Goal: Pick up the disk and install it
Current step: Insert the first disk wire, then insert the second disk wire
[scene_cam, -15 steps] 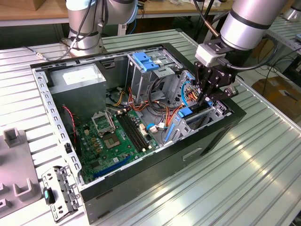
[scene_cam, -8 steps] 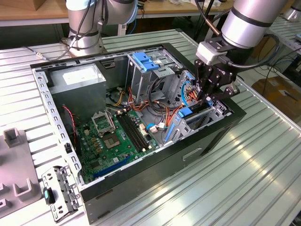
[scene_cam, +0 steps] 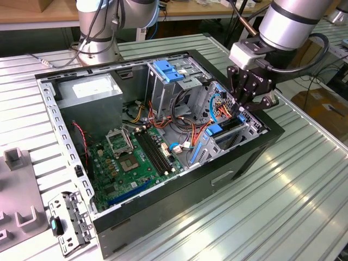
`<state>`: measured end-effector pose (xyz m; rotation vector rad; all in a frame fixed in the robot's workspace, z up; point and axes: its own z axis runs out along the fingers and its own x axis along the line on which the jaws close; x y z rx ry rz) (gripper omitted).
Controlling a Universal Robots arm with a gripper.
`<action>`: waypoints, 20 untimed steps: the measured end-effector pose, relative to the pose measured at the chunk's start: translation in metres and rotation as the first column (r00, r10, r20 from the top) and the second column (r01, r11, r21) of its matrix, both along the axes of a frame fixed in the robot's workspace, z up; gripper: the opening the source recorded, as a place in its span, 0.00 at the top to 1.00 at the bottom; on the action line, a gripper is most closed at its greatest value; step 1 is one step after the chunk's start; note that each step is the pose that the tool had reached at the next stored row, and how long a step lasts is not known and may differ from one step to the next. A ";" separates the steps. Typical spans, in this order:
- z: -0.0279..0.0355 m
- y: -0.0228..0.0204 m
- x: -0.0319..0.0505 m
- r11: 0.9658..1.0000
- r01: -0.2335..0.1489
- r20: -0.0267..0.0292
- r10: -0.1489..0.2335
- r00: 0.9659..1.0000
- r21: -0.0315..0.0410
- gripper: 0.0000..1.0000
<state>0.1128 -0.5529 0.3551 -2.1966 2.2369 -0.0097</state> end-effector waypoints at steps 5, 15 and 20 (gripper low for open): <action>0.0015 0.0000 0.0000 1.000 0.000 0.000 0.000 1.000 0.000 0.89; 0.0039 0.0000 -0.0020 1.000 0.000 0.000 0.000 1.000 0.000 0.89; 0.0038 0.0000 -0.0094 1.000 0.000 0.000 0.000 1.000 0.000 0.89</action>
